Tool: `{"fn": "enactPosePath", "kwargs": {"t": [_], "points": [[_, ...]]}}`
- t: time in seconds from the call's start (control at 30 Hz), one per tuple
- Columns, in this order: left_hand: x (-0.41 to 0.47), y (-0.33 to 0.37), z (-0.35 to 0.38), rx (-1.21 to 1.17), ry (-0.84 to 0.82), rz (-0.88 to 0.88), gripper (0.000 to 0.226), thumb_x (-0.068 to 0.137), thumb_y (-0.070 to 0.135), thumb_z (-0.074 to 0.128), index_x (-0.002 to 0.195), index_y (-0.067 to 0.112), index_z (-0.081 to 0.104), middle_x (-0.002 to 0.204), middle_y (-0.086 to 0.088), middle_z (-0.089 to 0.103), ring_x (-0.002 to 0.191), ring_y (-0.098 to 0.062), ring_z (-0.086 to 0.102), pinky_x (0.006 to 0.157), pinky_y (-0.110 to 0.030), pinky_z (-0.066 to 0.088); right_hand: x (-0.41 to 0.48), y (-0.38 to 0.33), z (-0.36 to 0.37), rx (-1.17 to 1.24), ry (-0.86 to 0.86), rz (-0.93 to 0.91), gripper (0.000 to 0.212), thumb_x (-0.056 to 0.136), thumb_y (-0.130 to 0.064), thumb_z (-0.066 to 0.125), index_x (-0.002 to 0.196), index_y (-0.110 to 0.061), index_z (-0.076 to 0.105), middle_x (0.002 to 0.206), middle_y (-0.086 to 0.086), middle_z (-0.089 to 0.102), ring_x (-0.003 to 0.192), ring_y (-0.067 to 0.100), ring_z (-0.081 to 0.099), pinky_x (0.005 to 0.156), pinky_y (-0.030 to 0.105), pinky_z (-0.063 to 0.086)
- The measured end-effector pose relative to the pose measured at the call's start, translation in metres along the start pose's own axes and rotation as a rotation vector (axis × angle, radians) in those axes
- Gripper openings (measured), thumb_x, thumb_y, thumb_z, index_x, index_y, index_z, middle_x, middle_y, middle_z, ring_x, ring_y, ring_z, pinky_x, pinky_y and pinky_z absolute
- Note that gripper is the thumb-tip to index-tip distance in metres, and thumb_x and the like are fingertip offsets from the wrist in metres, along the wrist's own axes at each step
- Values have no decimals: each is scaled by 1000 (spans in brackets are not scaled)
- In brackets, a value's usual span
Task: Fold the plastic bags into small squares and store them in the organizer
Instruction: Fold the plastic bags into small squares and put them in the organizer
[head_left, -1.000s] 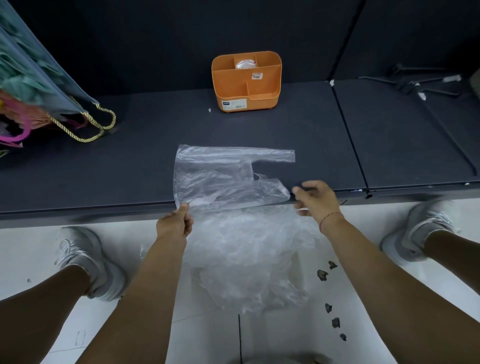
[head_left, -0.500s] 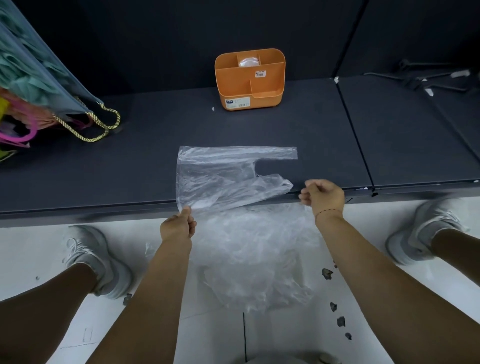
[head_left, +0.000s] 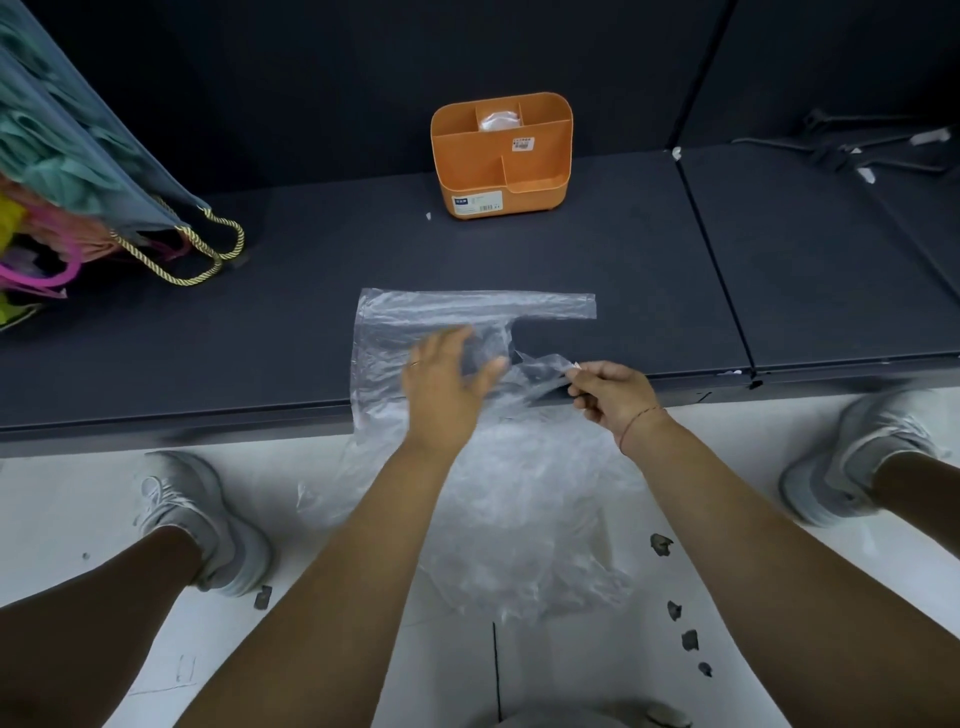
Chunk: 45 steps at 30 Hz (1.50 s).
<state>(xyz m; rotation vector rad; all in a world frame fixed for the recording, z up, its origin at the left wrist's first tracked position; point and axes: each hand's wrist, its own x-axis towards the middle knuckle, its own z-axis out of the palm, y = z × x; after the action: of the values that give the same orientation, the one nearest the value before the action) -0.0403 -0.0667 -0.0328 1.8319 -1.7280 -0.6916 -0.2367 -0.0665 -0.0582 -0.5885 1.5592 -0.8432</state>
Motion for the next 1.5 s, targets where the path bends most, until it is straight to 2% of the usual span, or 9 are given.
{"fn": "enactPosePath", "kwargs": {"t": [0.1,0.2,0.3,0.4,0.67,0.9,1.07,1.2,1.5], "points": [[16,23,18,-40,-302,76,54,89,49,64,135,23,56,138,3,54,134,-18,39,114,-41,27,-5,-1,-5,35,-55,-67,9,89,-13,67,81,-14,65,71,0,60,56,8,51,56,20,42],[23,28,26,-157,-383,21,26,89,40,70,107,21,70,109,6,69,111,-12,58,98,-31,44,-9,-7,-12,154,-168,-111,13,89,-15,66,77,-17,63,66,-5,56,60,9,50,59,21,43],[22,31,22,-262,-406,-31,18,92,29,68,91,12,71,90,1,70,86,-9,61,73,-13,44,-10,-15,-16,307,-327,-52,16,91,-30,59,92,-15,63,69,-5,55,61,9,49,59,20,46],[21,30,11,-345,-418,-88,17,92,28,68,94,12,72,91,2,70,85,-7,62,76,-14,44,-8,-21,-15,434,-464,45,30,92,-44,49,92,-16,61,73,-2,60,59,9,55,60,23,50],[24,25,-14,-561,-340,-210,7,93,22,67,87,21,70,81,8,67,72,-2,59,68,-6,46,-4,-21,-15,267,-498,-74,22,94,-3,52,113,-6,62,80,1,66,73,9,62,73,22,54],[23,22,-17,-571,-298,-211,10,92,22,68,89,13,71,82,5,70,67,5,62,68,-6,47,-21,-32,10,276,-608,17,33,85,-24,60,112,-5,64,100,7,62,61,5,55,62,20,52],[21,19,-19,-600,-275,-241,17,92,26,67,89,11,73,85,7,72,73,6,63,69,-4,46,-21,-28,16,144,-430,-72,3,86,-8,66,84,-7,68,88,11,65,55,7,46,57,20,47],[23,15,-26,-625,-247,-302,15,92,27,67,88,13,71,84,8,69,69,7,60,62,-3,44,-18,-27,6,99,-214,-144,8,85,0,69,80,-6,65,61,-1,64,53,10,51,55,21,50],[12,15,-21,-600,-286,-298,17,93,25,66,79,18,70,71,15,69,67,8,61,63,-3,45,-15,-30,14,202,27,-209,27,87,3,64,71,-12,49,62,5,60,50,12,53,53,22,51]]}}
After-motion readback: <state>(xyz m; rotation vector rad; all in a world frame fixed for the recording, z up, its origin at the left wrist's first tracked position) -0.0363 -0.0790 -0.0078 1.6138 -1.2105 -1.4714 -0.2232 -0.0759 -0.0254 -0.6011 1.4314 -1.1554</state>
